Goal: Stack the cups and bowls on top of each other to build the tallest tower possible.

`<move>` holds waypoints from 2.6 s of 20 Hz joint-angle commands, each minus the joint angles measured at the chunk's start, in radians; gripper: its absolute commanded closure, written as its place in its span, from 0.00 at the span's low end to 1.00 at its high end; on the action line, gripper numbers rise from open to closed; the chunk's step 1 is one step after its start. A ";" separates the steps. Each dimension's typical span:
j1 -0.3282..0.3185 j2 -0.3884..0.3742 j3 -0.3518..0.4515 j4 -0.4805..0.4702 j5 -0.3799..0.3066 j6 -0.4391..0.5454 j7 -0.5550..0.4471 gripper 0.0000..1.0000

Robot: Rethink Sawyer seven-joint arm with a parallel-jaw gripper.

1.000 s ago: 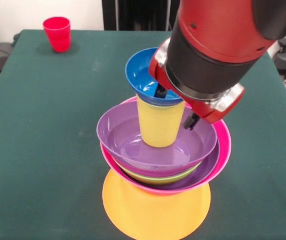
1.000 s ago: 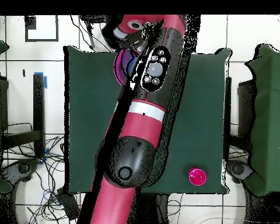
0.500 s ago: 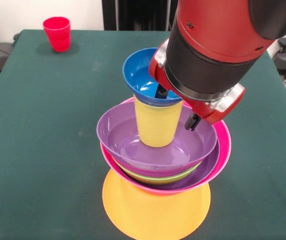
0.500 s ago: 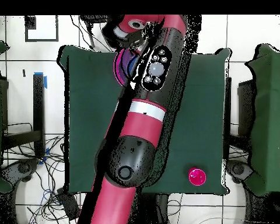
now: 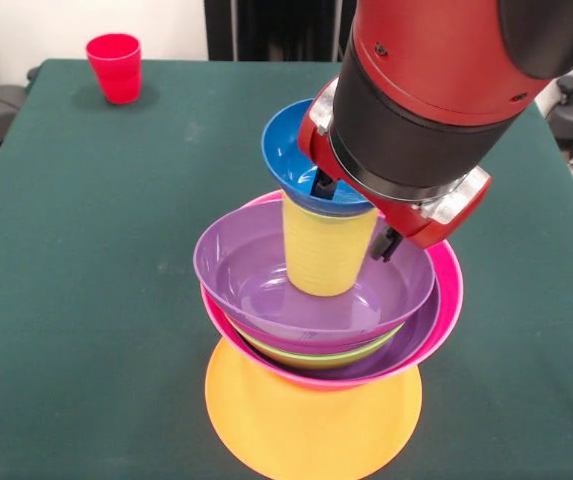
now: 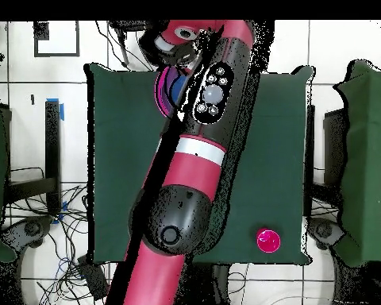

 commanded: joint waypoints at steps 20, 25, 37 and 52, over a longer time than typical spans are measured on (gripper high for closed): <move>0.009 -0.040 -0.006 0.005 -0.033 0.019 -0.122 0.00; 0.010 -0.044 -0.001 0.004 -0.034 0.026 -0.130 0.00; 0.016 -0.068 0.038 0.016 -0.072 0.052 -0.147 0.00; 0.149 -0.154 0.348 0.258 -0.370 0.027 -0.201 0.00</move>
